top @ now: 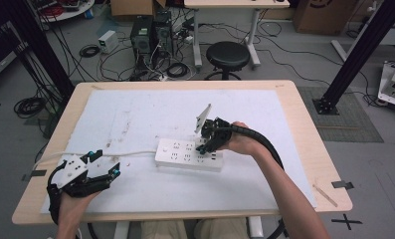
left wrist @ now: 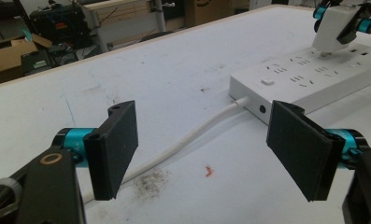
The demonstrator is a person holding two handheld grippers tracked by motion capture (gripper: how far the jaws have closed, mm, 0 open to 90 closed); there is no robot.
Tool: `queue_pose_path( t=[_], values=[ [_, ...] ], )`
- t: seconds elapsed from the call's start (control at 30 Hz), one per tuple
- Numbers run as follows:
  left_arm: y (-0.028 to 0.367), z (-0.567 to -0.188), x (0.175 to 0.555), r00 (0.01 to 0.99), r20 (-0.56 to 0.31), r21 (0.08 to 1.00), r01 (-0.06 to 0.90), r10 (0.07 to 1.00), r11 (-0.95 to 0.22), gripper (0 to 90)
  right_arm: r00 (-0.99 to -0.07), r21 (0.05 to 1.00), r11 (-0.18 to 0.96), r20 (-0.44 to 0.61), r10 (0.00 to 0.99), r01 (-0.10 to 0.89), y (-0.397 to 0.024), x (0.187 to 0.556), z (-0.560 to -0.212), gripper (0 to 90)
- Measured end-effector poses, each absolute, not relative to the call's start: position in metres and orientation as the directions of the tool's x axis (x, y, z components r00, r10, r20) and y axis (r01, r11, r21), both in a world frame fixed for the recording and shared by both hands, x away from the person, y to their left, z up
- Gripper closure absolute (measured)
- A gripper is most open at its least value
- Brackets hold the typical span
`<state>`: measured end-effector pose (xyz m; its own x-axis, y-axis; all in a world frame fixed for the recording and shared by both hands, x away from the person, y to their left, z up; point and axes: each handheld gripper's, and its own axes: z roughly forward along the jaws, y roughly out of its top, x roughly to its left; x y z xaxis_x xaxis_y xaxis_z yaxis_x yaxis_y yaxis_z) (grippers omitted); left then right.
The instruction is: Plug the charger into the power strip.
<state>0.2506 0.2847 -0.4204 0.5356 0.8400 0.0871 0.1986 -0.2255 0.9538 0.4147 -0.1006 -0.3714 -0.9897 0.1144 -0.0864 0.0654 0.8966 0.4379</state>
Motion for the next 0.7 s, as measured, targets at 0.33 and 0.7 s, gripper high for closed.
queue_pose_path(
  t=[0.33, 0.7],
  values=[
    [0.283, -0.421, 0.249, 0.536, 0.086, 0.954, 0.199, 0.84, -0.225, 25.0, -0.986, 0.44, 0.897, -0.122, 0.11, 0.046, -0.1, 0.409, -0.373, 63.5],
    [0.285, -0.42, 0.246, 0.535, 0.087, 0.954, 0.199, 0.84, -0.225, 25.0, -0.99, 0.527, 0.842, -0.009, 0.138, 0.113, -0.113, 0.424, -0.378, 63.5]
  ],
)
